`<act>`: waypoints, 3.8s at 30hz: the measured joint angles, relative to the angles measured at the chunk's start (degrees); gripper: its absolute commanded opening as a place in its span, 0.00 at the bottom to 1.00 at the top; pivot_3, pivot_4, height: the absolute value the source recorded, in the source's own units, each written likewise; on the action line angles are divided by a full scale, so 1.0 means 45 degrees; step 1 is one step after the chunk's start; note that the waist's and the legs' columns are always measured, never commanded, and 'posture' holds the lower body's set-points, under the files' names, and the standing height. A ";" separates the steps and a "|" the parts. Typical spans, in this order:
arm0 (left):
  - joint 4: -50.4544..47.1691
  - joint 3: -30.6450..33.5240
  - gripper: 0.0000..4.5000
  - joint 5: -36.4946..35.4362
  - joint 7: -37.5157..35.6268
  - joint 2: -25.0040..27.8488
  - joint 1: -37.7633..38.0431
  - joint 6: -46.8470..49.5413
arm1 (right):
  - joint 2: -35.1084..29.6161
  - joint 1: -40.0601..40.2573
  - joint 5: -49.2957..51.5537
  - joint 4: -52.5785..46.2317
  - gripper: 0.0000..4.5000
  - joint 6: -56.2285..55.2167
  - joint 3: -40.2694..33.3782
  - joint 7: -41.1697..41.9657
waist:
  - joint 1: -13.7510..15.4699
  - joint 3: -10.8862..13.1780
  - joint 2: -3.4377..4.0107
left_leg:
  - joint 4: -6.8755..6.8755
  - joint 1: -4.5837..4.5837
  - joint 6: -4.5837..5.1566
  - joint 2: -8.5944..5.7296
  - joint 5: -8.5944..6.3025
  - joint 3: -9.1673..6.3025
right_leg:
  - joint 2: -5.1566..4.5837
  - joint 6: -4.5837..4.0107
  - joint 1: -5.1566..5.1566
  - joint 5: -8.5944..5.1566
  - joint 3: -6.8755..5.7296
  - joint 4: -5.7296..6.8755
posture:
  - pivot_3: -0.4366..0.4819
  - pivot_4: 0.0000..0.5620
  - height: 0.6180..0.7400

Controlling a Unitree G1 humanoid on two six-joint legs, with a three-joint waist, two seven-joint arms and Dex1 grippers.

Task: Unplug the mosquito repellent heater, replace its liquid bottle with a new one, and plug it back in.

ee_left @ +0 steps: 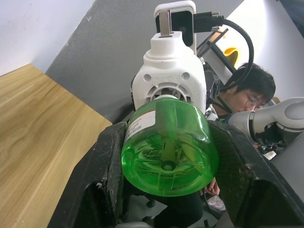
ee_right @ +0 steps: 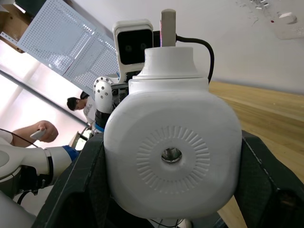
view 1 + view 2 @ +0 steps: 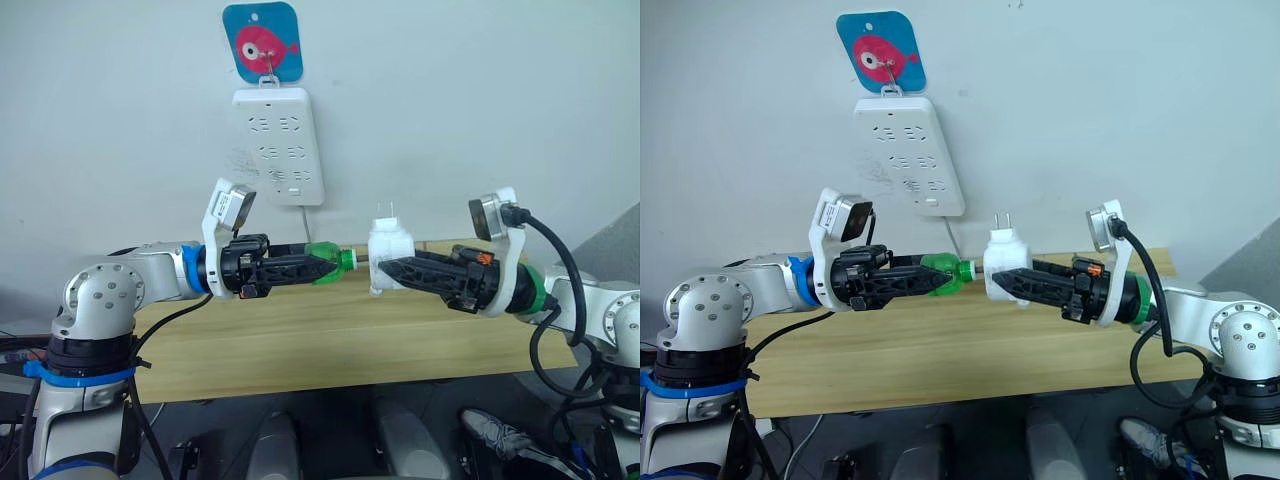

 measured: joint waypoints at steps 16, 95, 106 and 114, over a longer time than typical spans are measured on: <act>0.0001 -0.0271 0.51 0.0213 -0.0417 0.0016 -0.0098 -0.0001 | -0.0326 0.0035 0.0253 -0.0115 0.66 -0.0363 0.0348 0.0007 | 0.0002 0.0000 -0.0001 | -0.0001 0.0000 0.0000 0.0000 0.0000 0.0000 | 0.0001 0.0002 0.0000 -0.0001 0.0000 -0.0004 | 0.32 0.36 0.88; 0.1168 -0.0445 0.51 0.0984 0.0279 -0.1925 -0.0656 -0.0363 | -0.3605 0.3934 -0.7640 -0.1818 0.45 -0.3240 0.0667 0.4646 | -0.0005 0.0001 -0.0003 | 0.0021 -0.0019 0.0004 -0.0001 -0.0002 0.0023 | 0.0000 0.0046 0.0022 0.0025 0.0015 -0.0104 | 0.27 0.35 0.88; 0.1135 -0.0808 0.51 0.0631 -0.0966 -0.1101 -0.1087 0.0887 | -0.1362 -0.1201 -1.1917 0.1855 0.00 -0.5483 0.2284 0.7143 | -0.0189 0.0000 0.0000 | -0.0005 -0.0019 0.0022 0.0001 -0.0013 0.0017 | -0.0008 -0.0020 0.0023 0.0063 0.0002 -0.0110 | 0.28 0.35 0.88; 0.1130 -0.0811 0.51 0.0398 -0.0802 -0.1294 -0.1103 0.1171 | -0.0600 -0.1624 -1.1475 0.0565 0.00 -0.4247 0.2870 0.8129 | -0.0041 0.0000 0.0000 | 0.0009 -0.0030 0.0025 -0.0003 -0.0015 -0.0003 | -0.0016 -0.0022 0.0023 0.0064 -0.0018 -0.0107 | 0.28 0.36 0.88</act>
